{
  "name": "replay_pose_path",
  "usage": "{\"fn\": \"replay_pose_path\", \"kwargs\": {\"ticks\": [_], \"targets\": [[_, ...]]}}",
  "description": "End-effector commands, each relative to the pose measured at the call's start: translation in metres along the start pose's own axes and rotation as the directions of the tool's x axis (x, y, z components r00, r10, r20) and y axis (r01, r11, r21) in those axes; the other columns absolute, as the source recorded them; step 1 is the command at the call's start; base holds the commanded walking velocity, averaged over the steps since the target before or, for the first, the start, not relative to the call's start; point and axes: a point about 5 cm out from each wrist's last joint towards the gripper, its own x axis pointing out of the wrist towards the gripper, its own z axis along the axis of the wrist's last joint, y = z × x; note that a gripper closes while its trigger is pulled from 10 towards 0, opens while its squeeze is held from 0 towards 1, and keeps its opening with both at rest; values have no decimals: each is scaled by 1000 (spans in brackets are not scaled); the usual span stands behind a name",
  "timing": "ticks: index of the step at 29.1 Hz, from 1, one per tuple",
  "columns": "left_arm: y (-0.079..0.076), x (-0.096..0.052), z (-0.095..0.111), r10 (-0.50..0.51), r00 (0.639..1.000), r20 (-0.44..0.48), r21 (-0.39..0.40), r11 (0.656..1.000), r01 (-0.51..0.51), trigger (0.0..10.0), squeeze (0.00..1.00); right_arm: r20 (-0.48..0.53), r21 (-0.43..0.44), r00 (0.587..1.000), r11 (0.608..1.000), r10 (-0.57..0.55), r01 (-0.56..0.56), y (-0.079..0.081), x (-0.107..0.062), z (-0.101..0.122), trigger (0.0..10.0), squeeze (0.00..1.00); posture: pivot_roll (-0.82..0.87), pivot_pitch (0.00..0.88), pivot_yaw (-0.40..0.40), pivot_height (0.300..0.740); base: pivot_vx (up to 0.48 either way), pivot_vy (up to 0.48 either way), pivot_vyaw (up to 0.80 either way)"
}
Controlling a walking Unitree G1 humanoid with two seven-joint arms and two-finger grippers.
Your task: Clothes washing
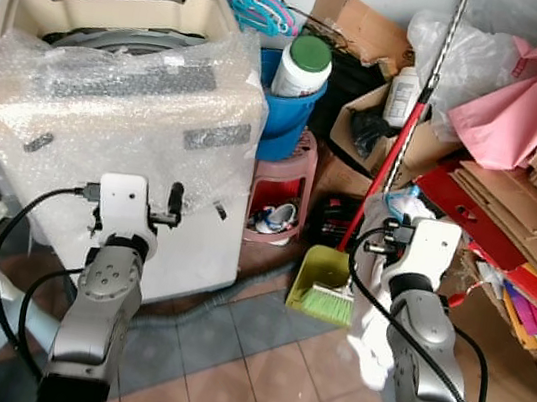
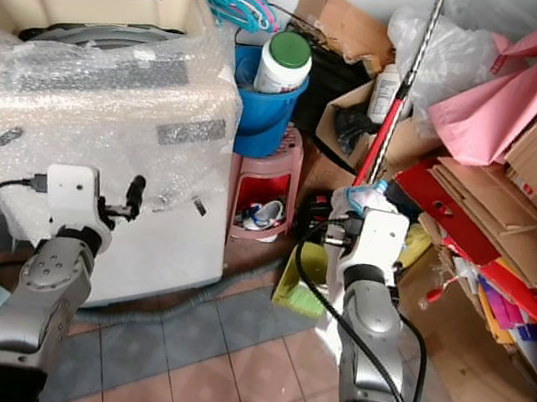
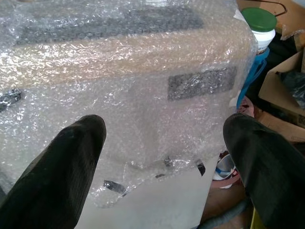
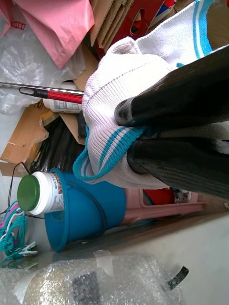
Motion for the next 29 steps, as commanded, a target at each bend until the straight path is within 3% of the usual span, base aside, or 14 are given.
{"fn": "replay_pose_path", "kwargs": {"ticks": [1,8,12,18,24,29], "targets": [[5,2,0,17,1000,-16,30,999,-16,10000,0,69,-4,998,1000,1,-1,3,5,15,10000,0,-7,0,17,740,0,0,0],[20,-7,-4,34,999,-35,70,997,-31,10000,0,52,8,997,999,-52,52,-6,-10,10,10000,0,-18,0,38,740,0,0,0],[25,-16,-19,41,996,-77,86,996,-34,10000,0,33,-14,998,999,-46,47,-9,-19,4,10000,0,-39,0,38,740,0,0,0],[28,-20,-30,16,995,-101,103,995,-6,10000,0,20,-33,999,999,-30,31,-11,-18,0,10000,0,-44,0,15,740,0,0,0],[36,-26,-39,80,990,-119,81,994,-71,10000,0,16,-43,1000,999,9,-8,-4,-10,-2,10000,0,-15,0,2,740,0,0,0],[33,-33,-46,62,989,-135,88,995,-50,10000,0,13,-39,1000,999,1,0,-4,-11,-6,10000,0,-1,0,7,740,0,0,0]]}}
